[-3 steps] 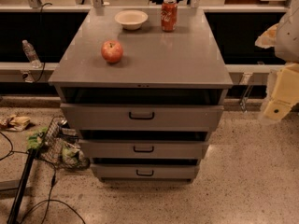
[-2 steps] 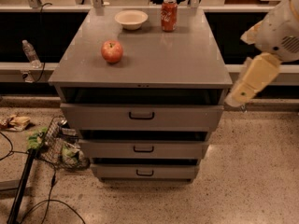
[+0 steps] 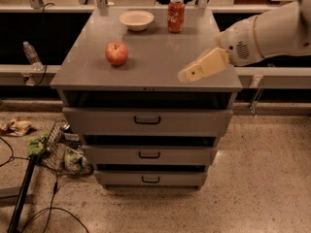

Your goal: Pick apple

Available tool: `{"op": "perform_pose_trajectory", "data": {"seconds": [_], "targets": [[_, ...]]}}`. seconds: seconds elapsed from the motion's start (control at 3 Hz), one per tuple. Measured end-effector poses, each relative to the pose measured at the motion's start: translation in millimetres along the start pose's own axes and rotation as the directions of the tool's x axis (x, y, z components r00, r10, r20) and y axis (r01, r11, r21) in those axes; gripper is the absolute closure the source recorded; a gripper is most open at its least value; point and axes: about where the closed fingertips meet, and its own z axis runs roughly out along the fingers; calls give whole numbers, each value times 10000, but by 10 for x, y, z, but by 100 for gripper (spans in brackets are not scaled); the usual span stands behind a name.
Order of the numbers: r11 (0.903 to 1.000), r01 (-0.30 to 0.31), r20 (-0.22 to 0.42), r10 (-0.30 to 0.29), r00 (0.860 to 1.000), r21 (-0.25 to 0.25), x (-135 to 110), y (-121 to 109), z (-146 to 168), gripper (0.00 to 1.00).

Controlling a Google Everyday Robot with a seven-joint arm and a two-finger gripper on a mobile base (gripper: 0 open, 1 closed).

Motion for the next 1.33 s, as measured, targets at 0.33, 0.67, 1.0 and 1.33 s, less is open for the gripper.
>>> {"op": "perform_pose_trajectory", "data": {"seconds": [0.33, 0.67, 1.0, 1.33], "targets": [[9972, 737, 1472, -742, 9863, 91, -304, 13, 464, 0], [9923, 1002, 1997, -1129, 9733, 725, -507, -85, 511, 0], [9927, 965, 1980, -1091, 9741, 721, -500, -88, 507, 0], [9965, 544, 2218, -671, 9728, 630, -356, -212, 835, 0]]}}
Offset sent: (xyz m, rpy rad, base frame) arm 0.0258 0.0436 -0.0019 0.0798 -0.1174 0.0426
